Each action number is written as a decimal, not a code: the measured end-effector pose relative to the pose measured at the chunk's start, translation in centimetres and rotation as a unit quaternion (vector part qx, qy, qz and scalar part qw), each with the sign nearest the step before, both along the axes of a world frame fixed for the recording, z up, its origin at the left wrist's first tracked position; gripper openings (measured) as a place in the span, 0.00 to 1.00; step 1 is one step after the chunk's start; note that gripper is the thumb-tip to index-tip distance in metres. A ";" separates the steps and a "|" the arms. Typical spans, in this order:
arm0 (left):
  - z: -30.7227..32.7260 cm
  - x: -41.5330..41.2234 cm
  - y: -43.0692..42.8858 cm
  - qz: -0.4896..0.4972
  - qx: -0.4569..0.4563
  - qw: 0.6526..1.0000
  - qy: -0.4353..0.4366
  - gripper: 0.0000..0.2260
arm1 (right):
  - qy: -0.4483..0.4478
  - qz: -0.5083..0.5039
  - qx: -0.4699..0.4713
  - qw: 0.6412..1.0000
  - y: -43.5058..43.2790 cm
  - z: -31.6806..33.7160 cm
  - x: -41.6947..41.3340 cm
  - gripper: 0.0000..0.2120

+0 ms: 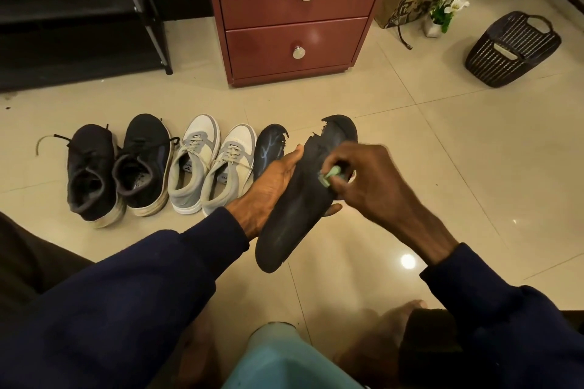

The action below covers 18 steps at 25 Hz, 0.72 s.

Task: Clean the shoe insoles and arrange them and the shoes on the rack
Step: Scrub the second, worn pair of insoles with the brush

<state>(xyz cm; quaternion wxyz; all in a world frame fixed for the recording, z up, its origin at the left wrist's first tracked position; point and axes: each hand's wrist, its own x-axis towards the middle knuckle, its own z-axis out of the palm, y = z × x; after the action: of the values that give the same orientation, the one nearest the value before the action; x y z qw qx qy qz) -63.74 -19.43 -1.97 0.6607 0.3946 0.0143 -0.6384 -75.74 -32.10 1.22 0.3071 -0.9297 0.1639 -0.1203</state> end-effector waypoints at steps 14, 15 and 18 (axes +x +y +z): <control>-0.1 0.2 -0.5 0.024 0.061 0.994 -0.084 0.19 | -0.029 -0.054 -0.064 0.996 -0.3 -0.3 -0.1 0.11; -0.3 0.4 -0.6 0.038 0.056 0.995 -0.078 0.19 | -0.011 -0.005 -0.031 0.999 0.8 -0.3 0.0 0.10; -0.7 0.5 -0.5 0.057 0.038 0.996 -0.050 0.21 | 0.020 0.049 0.027 0.998 1.6 0.3 0.2 0.09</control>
<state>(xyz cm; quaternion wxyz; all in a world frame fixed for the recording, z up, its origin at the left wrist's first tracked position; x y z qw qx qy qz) -63.19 -19.98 -2.63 0.6806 0.4495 0.0278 -0.5779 -75.53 -30.48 1.56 0.3343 -0.9302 0.1273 -0.0815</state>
